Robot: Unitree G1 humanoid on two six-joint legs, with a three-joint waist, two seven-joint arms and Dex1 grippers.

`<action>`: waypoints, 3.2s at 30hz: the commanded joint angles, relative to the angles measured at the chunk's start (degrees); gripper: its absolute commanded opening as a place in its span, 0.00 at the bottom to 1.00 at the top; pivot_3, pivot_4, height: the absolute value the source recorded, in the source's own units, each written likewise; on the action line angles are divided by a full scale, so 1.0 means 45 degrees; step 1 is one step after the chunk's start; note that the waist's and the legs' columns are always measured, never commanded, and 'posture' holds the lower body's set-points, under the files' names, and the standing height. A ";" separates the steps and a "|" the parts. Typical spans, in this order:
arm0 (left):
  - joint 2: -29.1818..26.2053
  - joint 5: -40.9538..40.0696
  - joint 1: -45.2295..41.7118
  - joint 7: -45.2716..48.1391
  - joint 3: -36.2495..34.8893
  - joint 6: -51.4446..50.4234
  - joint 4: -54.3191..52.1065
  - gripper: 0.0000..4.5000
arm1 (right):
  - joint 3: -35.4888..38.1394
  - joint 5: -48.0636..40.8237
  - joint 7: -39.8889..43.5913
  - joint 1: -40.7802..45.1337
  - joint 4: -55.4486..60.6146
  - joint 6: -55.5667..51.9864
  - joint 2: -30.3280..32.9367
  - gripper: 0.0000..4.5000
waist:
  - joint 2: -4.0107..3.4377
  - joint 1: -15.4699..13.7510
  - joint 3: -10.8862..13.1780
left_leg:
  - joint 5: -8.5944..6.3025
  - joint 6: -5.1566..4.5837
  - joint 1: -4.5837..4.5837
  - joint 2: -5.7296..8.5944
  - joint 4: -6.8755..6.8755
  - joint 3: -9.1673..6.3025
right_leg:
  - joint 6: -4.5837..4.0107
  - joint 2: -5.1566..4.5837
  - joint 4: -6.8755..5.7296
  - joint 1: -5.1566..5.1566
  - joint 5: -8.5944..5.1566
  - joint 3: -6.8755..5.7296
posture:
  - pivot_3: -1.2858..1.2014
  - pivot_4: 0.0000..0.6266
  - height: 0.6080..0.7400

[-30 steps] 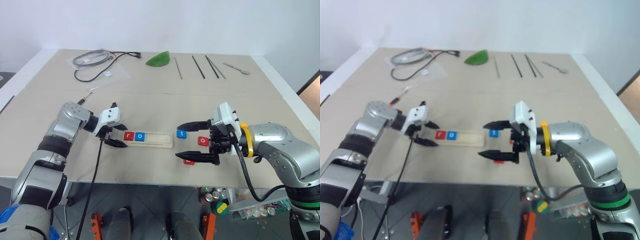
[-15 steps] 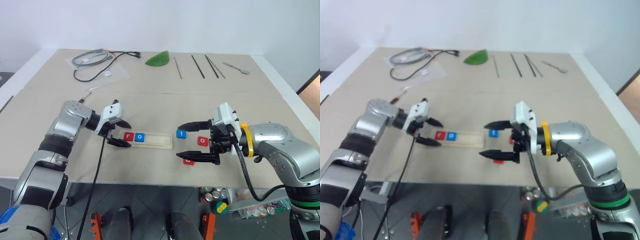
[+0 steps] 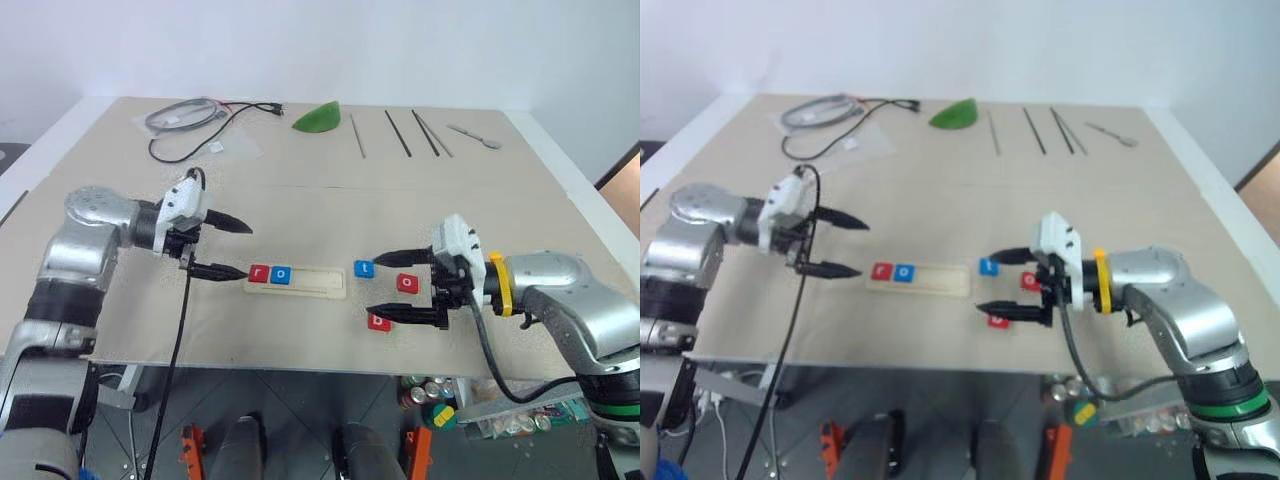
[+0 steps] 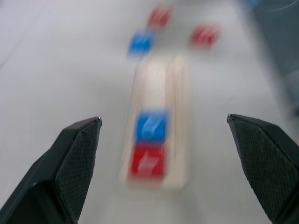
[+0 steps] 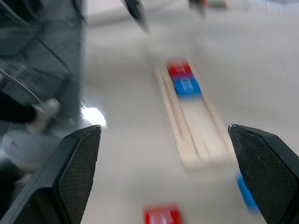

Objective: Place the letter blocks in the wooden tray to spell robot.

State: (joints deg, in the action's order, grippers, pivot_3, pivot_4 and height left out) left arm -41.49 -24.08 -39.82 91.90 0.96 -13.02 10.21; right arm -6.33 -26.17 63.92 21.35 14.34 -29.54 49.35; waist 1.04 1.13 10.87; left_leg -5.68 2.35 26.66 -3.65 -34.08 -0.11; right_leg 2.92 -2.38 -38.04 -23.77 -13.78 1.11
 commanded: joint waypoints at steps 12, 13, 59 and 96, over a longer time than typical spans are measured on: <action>0.0696 -0.2684 0.4104 -0.2730 -0.0850 -0.1367 -0.5696 0.99 | -0.0338 0.1715 0.0148 -0.0936 -0.0590 0.1632 -0.0277 1.00 | 0.0001 0.0030 0.0002 | -0.0019 0.0014 -0.0045 -0.0033 -0.0030 -0.0010 | -0.0056 0.0054 -0.0023 0.0014 0.0046 0.0020 | 0.52 0.24 1.00; 0.0772 -0.2757 0.4160 -0.2975 -0.0897 -0.1390 -0.5782 0.99 | -0.0336 0.1757 0.0077 -0.0924 -0.0677 0.1605 -0.0349 1.00 | 0.0001 0.0030 0.0002 | -0.0023 0.0021 -0.0047 -0.0031 -0.0040 -0.0009 | -0.0057 0.0047 -0.0020 0.0021 0.0050 0.0020 | 0.52 0.24 1.00; -0.0595 -0.3228 0.6316 -0.4569 -0.2572 -0.1653 -0.5294 1.00 | -0.2321 0.2612 -0.0106 0.6258 -0.5665 0.0382 -0.4399 0.26 | 0.0013 0.0069 -0.0002 | -0.0018 0.0012 -0.0013 -0.0032 0.0046 0.0028 | -0.0059 0.0039 -0.0005 -0.0069 0.0040 0.0035 | 0.52 0.24 1.00; -0.0430 -0.3125 0.8137 -0.5090 -0.2411 -0.1776 -0.6361 1.00 | -0.4358 0.5682 0.1328 0.7892 -0.8459 0.1445 -0.6358 0.26 | 0.0009 0.0038 0.0000 | -0.0019 0.0020 0.0023 -0.0057 0.0076 0.0027 | -0.0076 0.0074 -0.0013 -0.0130 0.0038 0.0035 | 0.52 0.24 1.00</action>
State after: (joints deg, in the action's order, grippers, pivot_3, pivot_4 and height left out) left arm -43.53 -38.17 -3.18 69.12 -9.43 -22.32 -16.73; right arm -26.45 -1.04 69.10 55.07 -24.13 -24.41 20.61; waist 1.08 1.30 10.87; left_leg -5.77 2.43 26.76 -3.91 -33.74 0.02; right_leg 2.58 -2.05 -38.10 -24.35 -13.61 1.26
